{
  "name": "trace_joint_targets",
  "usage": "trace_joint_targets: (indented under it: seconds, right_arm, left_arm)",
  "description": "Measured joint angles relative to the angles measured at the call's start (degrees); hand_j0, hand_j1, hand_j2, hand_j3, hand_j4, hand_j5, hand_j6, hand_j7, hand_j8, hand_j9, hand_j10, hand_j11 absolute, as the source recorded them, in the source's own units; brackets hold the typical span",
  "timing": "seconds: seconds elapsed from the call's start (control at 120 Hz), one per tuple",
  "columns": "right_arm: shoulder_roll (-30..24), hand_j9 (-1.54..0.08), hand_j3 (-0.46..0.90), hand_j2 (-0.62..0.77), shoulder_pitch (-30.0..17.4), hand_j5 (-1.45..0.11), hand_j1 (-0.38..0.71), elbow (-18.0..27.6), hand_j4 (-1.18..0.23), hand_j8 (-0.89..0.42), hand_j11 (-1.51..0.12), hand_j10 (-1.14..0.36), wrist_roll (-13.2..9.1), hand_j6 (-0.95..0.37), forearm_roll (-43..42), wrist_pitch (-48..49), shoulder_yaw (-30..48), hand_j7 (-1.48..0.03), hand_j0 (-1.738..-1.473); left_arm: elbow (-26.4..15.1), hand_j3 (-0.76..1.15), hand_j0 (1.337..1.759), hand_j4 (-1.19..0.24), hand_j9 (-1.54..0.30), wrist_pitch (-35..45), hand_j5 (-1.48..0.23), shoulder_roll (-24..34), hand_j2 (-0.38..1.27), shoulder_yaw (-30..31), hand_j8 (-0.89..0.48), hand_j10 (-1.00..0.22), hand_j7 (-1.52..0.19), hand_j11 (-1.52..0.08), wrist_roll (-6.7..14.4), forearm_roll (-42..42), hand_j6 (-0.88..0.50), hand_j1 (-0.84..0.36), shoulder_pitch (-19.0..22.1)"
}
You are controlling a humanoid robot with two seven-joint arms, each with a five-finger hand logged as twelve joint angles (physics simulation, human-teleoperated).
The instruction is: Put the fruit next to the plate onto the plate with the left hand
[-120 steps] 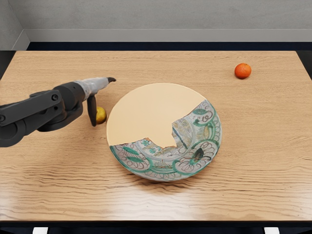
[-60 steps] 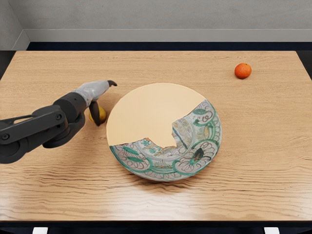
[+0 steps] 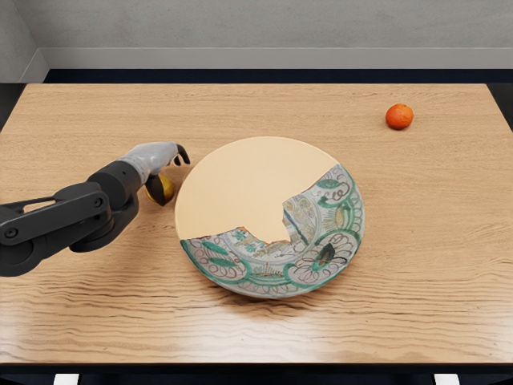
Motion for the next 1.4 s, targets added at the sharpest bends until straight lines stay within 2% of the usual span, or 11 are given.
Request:
trace_joint_targets:
  seconds: [0.492, 0.675, 0.983, 1.092, 1.15, 1.3, 1.4]
  right_arm:
    - [0.00, 0.00, 0.00, 0.00, 0.00, 0.00, -0.35, 0.00, 0.00, 0.00, 0.00, 0.00, 0.00, 0.00, -0.01, 0.00, 0.00, 0.00, -1.658]
    - [0.00, 0.00, 0.00, 0.00, 0.00, 0.00, -0.35, 0.00, 0.00, 0.00, 0.00, 0.00, 0.00, 0.00, 0.00, 0.00, 0.00, 0.00, -1.658]
    - [0.00, 0.00, 0.00, 0.00, 0.00, 0.00, -0.35, 0.00, 0.00, 0.00, 0.00, 0.00, 0.00, 0.00, -0.01, 0.00, 0.00, 0.00, -1.658]
    - [0.00, 0.00, 0.00, 0.00, 0.00, 0.00, -0.35, 0.00, 0.00, 0.00, 0.00, 0.00, 0.00, 0.00, 0.00, 0.00, 0.00, 0.00, -1.658]
    - [0.00, 0.00, 0.00, 0.00, 0.00, 0.00, -0.35, 0.00, 0.00, 0.00, 0.00, 0.00, 0.00, 0.00, 0.00, 0.00, 0.00, 0.00, -1.658]
    - [0.00, 0.00, 0.00, 0.00, 0.00, 0.00, -0.35, 0.00, 0.00, 0.00, 0.00, 0.00, 0.00, 0.00, 0.00, 0.00, 0.00, 0.00, -1.658]
    - [0.00, 0.00, 0.00, 0.00, 0.00, 0.00, -0.35, 0.00, 0.00, 0.00, 0.00, 0.00, 0.00, 0.00, 0.00, 0.00, 0.00, 0.00, -1.658]
  left_arm:
    - [-0.06, 0.00, 1.657, -0.51, -0.67, 0.04, -0.67, 1.14, 0.15, 0.12, -0.51, -0.51, -0.67, -0.67, 0.00, -0.19, -0.51, -0.24, 0.09]
    - [-0.15, 0.00, 1.656, -0.58, -0.73, 0.18, -0.70, 1.23, 0.22, 0.11, -0.46, -0.56, -0.72, -0.73, -0.02, 0.09, -0.51, -0.30, 0.79]
    - [-0.17, 0.00, 1.654, -0.68, -0.82, 0.19, -0.75, 1.23, 0.28, 0.08, -0.45, -0.62, -0.80, -0.83, -0.01, 0.23, -0.49, -0.31, 1.05]
    - [-0.20, 0.00, 1.651, -0.70, -0.85, 0.20, -0.76, 1.31, 0.21, 0.07, -0.43, -0.60, -0.82, -0.87, -0.05, 0.39, -0.49, -0.31, 1.31]
    - [-0.20, 0.00, 1.651, -0.71, -0.85, 0.21, -0.76, 1.26, 0.26, 0.16, -0.44, -0.60, -0.82, -0.88, -0.03, 0.51, -0.49, -0.31, 1.31]
    - [-0.20, 0.00, 1.649, -0.73, -0.86, 0.22, -0.76, 1.37, 0.25, 0.36, -0.43, -0.59, -0.83, -0.91, -0.06, 0.34, -0.49, -0.31, 1.17]
    - [-0.07, 0.00, 1.651, -0.71, -0.87, 0.02, -0.80, 2.01, 0.31, 0.11, -0.47, -0.64, -0.84, -0.90, -0.04, -2.69, -0.52, -0.29, 0.54]
